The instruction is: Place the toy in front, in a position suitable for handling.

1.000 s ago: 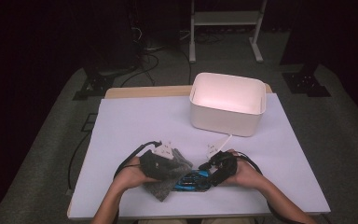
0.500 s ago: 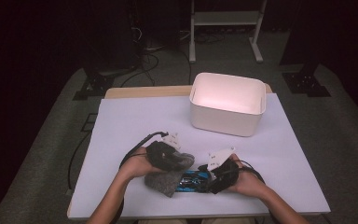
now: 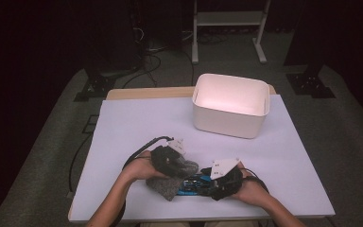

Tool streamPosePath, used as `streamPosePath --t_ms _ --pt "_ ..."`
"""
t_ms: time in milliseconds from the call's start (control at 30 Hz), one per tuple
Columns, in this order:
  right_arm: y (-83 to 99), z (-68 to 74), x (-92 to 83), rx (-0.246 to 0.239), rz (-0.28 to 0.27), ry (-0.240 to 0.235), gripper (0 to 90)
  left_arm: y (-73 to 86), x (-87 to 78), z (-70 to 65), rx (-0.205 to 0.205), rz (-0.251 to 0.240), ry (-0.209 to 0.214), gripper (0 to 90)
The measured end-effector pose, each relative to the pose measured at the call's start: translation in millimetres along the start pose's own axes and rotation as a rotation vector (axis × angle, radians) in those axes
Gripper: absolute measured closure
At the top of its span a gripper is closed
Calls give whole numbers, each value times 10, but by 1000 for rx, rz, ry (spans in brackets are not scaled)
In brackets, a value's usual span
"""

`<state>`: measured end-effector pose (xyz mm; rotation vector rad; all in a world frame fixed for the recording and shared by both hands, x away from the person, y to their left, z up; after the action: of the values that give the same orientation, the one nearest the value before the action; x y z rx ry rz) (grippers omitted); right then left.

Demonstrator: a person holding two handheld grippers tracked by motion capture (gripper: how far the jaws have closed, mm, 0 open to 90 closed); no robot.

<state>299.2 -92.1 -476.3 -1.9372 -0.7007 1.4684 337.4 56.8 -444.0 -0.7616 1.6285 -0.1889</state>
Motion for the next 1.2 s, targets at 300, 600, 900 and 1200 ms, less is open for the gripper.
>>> streamPosePath --t_ms 300,600,900,1200 --pt "-9 -36 -16 73 8 -46 309 21 -40 -72 36 -15 -22 747" --pt "4 -72 -22 181 1 -154 289 54 -155 -264 86 -48 5 751" --pt "-34 123 116 144 33 -249 366 121 -216 -457 106 -75 60 751" --pt "-45 234 131 74 10 -279 554 130 -304 -434 48 -162 114 747"
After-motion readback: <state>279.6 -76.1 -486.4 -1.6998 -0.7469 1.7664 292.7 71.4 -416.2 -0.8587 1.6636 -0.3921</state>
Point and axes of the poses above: each handheld gripper's, and its own axes: x roughly forward along the jaws, y roughly out of its underside, z roughly to its left, the point moved 6 cm from there along x, roughly forward along the jaws, and after that the axes turned 8 degrees about -x, right-handed, at the moved point
